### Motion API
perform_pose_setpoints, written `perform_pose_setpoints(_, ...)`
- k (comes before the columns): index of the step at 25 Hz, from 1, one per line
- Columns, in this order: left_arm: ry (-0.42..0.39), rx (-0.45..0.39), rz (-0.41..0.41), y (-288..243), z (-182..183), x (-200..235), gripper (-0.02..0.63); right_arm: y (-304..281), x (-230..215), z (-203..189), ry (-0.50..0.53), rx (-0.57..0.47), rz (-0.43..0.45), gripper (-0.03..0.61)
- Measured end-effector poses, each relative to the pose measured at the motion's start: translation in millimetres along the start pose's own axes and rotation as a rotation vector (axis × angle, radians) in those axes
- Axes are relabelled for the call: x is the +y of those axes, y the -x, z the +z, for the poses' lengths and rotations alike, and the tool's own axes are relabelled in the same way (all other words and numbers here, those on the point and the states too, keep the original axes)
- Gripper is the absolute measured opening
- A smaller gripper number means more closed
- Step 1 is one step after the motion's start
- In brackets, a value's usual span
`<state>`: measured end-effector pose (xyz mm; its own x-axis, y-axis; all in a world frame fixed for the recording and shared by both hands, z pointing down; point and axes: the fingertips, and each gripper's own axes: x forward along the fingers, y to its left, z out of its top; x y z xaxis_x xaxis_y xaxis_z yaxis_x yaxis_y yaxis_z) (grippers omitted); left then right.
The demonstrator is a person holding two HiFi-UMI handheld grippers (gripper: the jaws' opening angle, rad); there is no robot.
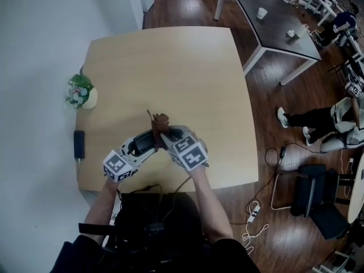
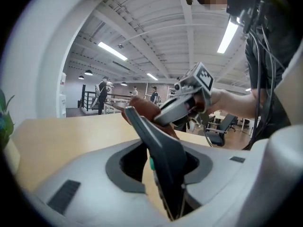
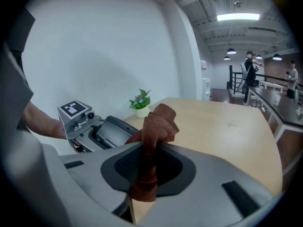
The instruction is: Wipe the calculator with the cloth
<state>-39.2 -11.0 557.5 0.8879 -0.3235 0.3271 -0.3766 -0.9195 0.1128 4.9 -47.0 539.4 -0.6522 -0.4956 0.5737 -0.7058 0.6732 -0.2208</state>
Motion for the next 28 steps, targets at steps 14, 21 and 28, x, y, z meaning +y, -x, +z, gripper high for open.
perform_pose_setpoints(14, -0.058, 0.011, -0.045, -6.7, 5.7, -14.4, 0.158, 10.5, 110.0, 36.5, 0.281, 0.003, 0.264, 0.067)
perform_pose_setpoints(21, -0.046, -0.036, -0.071, -7.0, 9.2, -24.4, 0.153, 19.6, 75.3, 20.4, 0.149, -0.043, 0.224, 0.069)
perform_pose_setpoints(28, 0.114, -0.16, -0.069, 2.2, 18.6, -15.4, 0.141, 36.0, -19.3, -28.9, 0.036, 0.047, -0.032, 0.066)
